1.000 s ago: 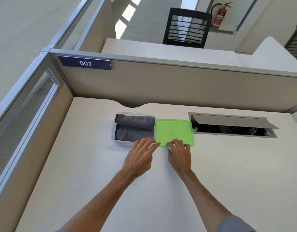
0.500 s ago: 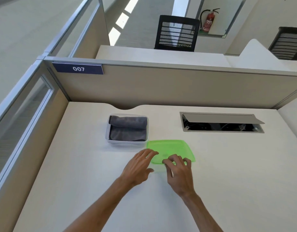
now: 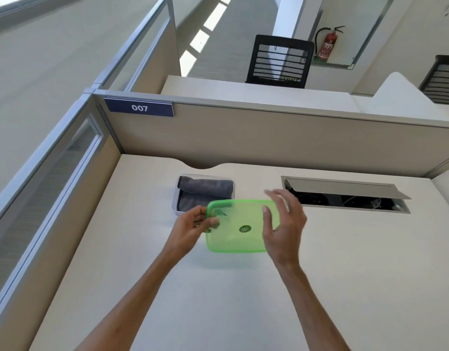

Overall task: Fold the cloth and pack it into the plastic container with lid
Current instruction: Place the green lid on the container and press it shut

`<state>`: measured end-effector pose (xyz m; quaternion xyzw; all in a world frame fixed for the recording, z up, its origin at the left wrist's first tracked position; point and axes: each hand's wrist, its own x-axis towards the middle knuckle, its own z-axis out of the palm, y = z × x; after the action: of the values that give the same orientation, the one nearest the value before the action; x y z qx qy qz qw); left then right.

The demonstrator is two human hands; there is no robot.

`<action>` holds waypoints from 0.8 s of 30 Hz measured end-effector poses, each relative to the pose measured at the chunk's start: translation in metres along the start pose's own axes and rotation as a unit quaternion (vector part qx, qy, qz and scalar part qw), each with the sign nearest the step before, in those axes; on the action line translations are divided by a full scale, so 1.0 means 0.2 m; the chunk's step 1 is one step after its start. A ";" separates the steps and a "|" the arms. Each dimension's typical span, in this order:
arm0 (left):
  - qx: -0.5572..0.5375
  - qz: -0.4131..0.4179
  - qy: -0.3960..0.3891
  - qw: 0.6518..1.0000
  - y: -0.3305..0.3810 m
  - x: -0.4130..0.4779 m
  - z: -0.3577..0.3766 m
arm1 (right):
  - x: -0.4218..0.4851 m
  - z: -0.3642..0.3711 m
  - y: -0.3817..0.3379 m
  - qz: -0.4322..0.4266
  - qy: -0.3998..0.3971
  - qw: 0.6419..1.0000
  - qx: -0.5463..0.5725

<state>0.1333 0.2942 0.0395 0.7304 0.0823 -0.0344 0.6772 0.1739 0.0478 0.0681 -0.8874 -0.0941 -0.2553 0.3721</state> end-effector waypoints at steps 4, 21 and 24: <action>-0.070 -0.024 0.055 0.996 0.05 0.03 -0.20 | 0.04 0.08 0.01 0.210 -0.028 0.966 0.150; 0.238 -0.029 0.185 0.953 -0.15 0.43 -0.46 | 0.18 0.61 -0.05 0.342 -0.174 0.917 0.113; 0.247 -0.049 0.164 0.954 -0.19 0.45 -0.45 | 0.18 0.63 -0.02 0.339 -0.178 0.921 0.075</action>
<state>0.2100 0.3923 -0.0060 0.8655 0.2170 0.0335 0.4501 0.2512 0.1390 0.0151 -0.8665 0.1291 0.0563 0.4788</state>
